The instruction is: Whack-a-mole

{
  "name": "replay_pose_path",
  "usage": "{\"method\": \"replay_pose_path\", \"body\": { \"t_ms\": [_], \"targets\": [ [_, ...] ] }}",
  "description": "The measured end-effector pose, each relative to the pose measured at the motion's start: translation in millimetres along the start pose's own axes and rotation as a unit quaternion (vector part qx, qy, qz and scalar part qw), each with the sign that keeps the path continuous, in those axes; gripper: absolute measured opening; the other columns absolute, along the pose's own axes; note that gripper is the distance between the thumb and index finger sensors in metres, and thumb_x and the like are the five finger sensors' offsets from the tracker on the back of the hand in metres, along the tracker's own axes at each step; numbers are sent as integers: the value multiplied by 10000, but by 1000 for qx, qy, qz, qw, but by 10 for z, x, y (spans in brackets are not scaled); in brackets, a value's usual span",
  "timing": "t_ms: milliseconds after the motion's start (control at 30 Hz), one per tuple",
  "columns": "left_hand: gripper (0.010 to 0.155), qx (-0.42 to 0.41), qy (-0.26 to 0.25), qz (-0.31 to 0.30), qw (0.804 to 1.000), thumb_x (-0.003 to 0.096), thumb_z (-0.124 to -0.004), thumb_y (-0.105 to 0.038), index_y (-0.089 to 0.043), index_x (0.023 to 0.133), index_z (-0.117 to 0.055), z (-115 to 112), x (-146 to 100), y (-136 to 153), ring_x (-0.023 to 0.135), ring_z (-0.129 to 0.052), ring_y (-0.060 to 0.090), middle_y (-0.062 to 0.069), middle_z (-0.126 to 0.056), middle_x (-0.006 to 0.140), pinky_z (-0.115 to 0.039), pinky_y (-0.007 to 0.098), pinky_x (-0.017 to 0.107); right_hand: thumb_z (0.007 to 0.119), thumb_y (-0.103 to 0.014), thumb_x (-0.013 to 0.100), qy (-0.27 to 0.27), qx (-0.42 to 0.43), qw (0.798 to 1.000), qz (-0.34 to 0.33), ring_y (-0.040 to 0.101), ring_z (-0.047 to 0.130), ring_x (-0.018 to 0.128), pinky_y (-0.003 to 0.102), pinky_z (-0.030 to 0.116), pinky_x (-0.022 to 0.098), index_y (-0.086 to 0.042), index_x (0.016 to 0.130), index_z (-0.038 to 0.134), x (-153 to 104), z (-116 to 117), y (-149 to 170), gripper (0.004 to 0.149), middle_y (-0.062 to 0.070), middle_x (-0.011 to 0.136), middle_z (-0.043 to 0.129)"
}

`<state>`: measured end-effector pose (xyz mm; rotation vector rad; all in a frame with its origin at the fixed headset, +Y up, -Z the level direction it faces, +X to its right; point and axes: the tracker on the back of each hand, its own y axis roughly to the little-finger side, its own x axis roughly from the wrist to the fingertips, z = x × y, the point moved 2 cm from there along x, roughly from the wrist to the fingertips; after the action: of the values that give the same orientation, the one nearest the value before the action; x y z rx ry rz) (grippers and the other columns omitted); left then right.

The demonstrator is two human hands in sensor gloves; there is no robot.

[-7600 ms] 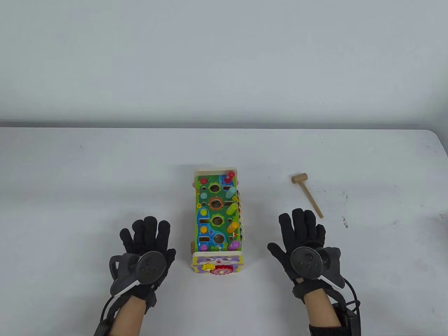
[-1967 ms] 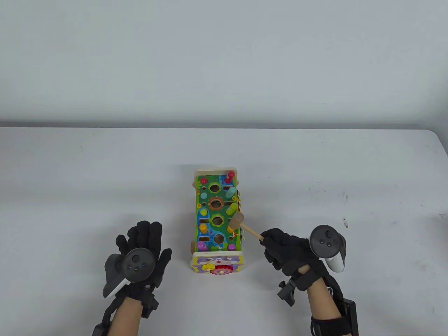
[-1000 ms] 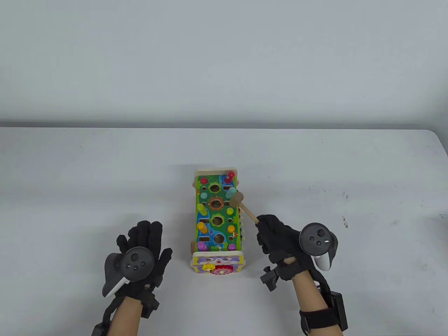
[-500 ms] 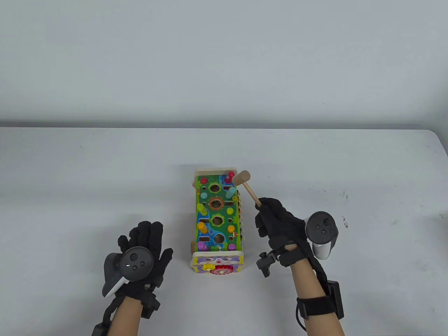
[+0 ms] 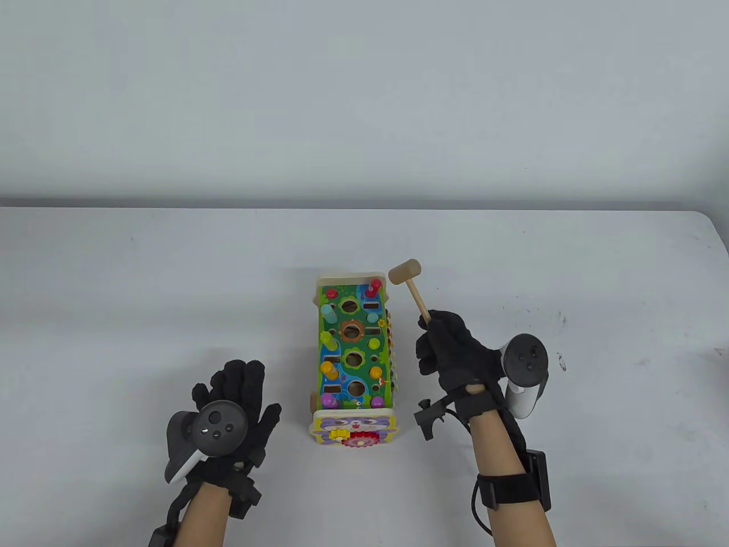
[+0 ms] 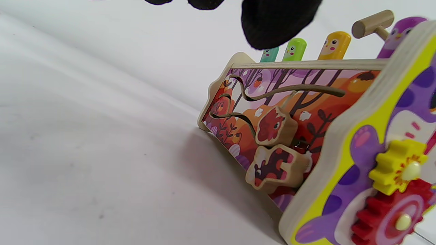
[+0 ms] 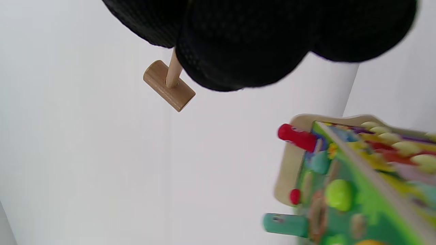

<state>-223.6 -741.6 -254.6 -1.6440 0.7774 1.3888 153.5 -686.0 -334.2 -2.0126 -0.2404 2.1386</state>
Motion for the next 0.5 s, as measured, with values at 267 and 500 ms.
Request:
{"method": "replay_pose_path", "body": {
  "t_ms": [267,500],
  "targets": [
    [779,-4,4,-2,1000,569,-632,-389,-72,1138,-205,-20,2,-14,985,-272,726,353,-208,1136,-109,820,599,599,-310,602,-9,-55,998,20,190,915,286,482,767,357,1,908,690,99,71,47,446,89,575,877],
    [778,-5,12,-5,1000,569,-633,-389,-71,1138,-207,-45,6,-31,984,-274,727,353,-209,1136,-109,821,598,629,-280,588,-43,-252,963,86,248,915,277,530,746,338,22,898,722,305,264,292,443,151,569,881]
  ]
}}
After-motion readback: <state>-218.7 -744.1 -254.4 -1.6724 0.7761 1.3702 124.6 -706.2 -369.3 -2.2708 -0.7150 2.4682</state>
